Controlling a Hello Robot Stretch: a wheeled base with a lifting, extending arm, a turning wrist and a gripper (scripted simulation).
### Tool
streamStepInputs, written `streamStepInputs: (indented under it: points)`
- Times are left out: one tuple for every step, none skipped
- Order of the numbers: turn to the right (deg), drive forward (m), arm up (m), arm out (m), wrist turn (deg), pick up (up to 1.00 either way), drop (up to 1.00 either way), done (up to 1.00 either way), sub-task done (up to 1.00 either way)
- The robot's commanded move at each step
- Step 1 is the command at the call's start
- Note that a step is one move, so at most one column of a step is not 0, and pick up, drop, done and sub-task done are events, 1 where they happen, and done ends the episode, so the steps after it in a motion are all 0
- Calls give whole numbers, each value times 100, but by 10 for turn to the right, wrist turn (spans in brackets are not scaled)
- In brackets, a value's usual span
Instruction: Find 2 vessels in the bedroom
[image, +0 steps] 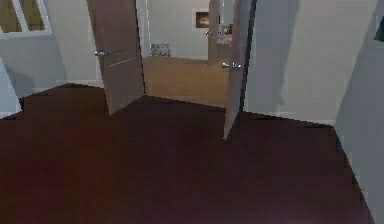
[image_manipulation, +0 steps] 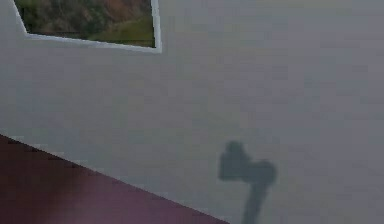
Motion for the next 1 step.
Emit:
streamStepInputs:
  points:
    - [0, 100, 0, 0, 0, 0, 0, 0, 0]
